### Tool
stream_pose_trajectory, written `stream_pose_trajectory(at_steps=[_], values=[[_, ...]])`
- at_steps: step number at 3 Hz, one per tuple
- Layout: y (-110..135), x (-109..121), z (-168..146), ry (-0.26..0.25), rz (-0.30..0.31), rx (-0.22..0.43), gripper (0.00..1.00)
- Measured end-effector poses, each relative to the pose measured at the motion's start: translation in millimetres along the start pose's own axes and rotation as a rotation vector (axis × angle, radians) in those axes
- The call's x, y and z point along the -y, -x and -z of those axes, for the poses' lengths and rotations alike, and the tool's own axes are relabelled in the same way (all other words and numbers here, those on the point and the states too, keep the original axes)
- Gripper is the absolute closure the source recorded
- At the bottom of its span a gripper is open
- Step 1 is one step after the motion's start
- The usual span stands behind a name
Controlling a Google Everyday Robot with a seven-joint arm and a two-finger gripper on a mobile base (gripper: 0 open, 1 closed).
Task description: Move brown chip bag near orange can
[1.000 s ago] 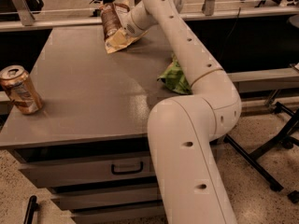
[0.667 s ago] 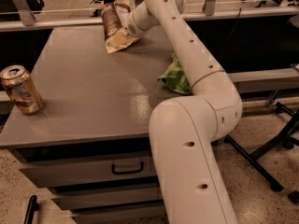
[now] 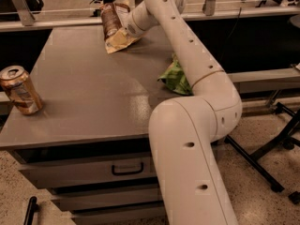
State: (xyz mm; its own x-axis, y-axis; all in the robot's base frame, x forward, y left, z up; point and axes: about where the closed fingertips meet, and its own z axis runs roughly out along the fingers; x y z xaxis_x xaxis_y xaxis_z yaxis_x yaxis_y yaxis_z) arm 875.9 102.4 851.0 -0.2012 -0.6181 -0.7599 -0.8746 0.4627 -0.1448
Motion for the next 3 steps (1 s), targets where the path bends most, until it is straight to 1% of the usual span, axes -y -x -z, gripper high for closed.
stream_pose_trajectory(at_steps=[3], values=[[0.1, 0.0, 0.1, 0.0, 0.0, 0.0, 1.0]])
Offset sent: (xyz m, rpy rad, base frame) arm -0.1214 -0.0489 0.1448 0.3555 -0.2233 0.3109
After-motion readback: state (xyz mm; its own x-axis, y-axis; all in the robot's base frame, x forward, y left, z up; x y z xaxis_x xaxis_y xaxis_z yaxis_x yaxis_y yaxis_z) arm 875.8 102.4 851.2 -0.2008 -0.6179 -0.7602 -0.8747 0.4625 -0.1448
